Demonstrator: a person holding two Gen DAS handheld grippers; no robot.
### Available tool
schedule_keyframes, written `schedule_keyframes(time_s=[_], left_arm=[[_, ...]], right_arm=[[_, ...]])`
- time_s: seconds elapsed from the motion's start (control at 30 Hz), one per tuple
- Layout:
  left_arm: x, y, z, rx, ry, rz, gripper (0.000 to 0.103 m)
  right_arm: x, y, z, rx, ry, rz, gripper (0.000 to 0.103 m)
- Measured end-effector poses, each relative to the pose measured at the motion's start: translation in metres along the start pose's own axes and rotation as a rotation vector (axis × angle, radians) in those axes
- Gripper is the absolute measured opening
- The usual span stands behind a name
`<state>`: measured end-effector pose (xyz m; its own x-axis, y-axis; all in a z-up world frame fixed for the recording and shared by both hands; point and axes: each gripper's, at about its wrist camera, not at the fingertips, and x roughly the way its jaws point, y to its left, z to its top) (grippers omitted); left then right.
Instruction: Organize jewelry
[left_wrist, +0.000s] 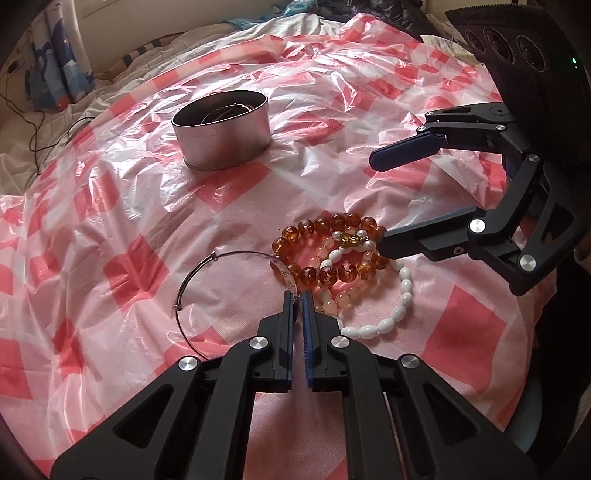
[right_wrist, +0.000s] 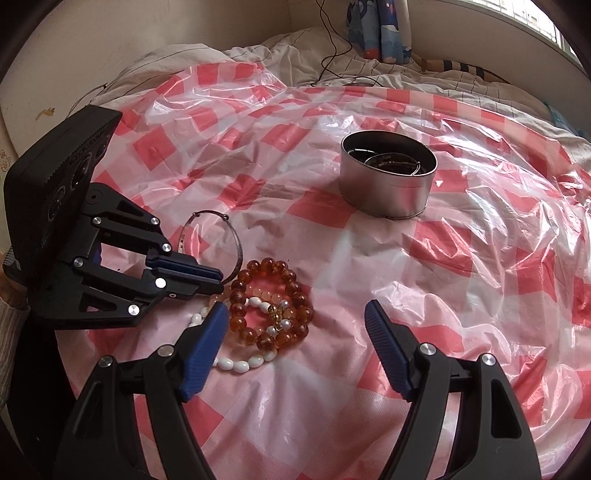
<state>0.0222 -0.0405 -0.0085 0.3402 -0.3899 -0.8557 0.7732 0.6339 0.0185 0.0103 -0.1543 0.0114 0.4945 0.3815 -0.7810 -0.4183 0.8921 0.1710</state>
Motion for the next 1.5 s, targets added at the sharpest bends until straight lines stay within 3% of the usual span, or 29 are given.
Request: schedule_keyframes(time_s=[0.2, 0.33, 0.5, 0.8, 0.87, 1.0, 1.17, 1.4, 1.5], left_arm=[[-0.001, 0.006, 0.002, -0.039, -0.004, 0.017, 0.002], [-0.015, 0.022, 0.004, -0.129, -0.067, 0.007, 0.001], [-0.032, 0.036, 0.005, -0.204, -0.145, -0.037, 0.001], [-0.038, 0.042, 0.007, -0.241, -0.175, -0.031, 0.002], [-0.041, 0.044, 0.006, -0.248, -0.187, -0.039, 0.0], [-0.043, 0.049, 0.006, -0.267, -0.2, -0.044, 0.0], [-0.038, 0.044, 0.007, -0.235, -0.163, -0.08, 0.0], [0.002, 0.01, 0.003, -0.05, 0.026, 0.007, 0.001], [0.011, 0.006, 0.005, -0.024, 0.046, 0.043, 0.003]], right_arm=[[0.001, 0.015, -0.004, -0.077, 0.012, 0.018, 0.073], [0.002, 0.029, -0.007, -0.144, 0.013, 0.024, 0.073], [0.001, 0.029, -0.006, -0.139, -0.017, 0.047, 0.073], [0.016, 0.041, -0.013, -0.233, 0.023, 0.014, 0.038], [0.015, 0.041, -0.013, -0.231, 0.019, 0.023, 0.013], [0.013, 0.04, -0.012, -0.216, 0.006, 0.037, 0.012], [0.002, 0.025, -0.004, -0.12, -0.04, 0.09, 0.012], [-0.008, -0.013, 0.005, 0.098, -0.08, 0.185, 0.012], [-0.009, -0.029, 0.006, 0.19, -0.088, 0.233, 0.012]])
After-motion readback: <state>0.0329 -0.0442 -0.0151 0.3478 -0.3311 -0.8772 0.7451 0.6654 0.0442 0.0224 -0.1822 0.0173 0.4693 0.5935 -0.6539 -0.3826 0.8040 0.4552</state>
